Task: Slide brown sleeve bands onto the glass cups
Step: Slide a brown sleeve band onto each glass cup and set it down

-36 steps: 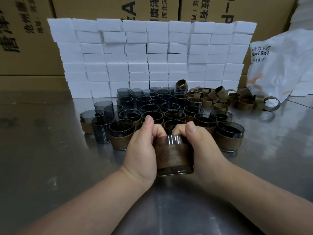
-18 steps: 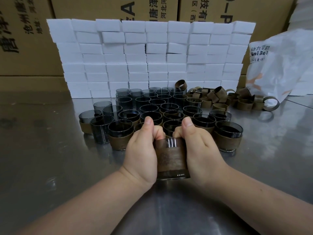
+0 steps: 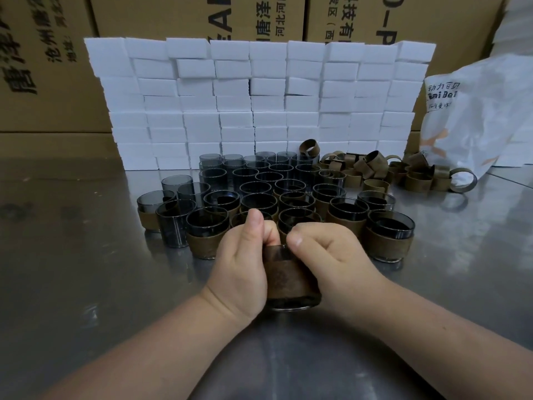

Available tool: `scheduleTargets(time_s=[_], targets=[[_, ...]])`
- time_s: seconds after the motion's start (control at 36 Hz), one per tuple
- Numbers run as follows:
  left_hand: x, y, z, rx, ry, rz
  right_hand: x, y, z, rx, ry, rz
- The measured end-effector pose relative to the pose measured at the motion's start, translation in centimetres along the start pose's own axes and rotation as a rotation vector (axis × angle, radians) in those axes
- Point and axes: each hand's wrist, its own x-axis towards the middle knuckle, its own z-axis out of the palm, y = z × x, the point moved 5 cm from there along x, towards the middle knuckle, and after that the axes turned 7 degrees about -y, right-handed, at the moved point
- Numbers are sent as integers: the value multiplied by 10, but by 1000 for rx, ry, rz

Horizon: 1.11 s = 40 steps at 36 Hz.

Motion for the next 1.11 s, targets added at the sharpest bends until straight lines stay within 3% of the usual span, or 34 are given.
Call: scheduleTargets(time_s=[0.14, 0.36, 0.56, 0.67, 0.72, 0.92, 1.11], targets=[[0, 3, -8, 139, 76, 93, 0, -8, -4, -204, -144, -9], [3, 6, -15, 319, 144, 195, -1, -10, -8, -339, -124, -54], [5, 4, -17, 370, 162, 158, 1, -9, -41, -377, 178, -106], [7, 2, -14, 479, 89, 94, -3, -2, -68, -397, 475, 6], [7, 1, -13, 546, 50, 60, -4, 5, -79, -455, 533, 104], [9, -6, -9, 616, -18, -17, -2, 23, -84, -752, 470, 294], [9, -5, -7, 639, -41, -39, 4, 31, -74, -908, 341, 313]])
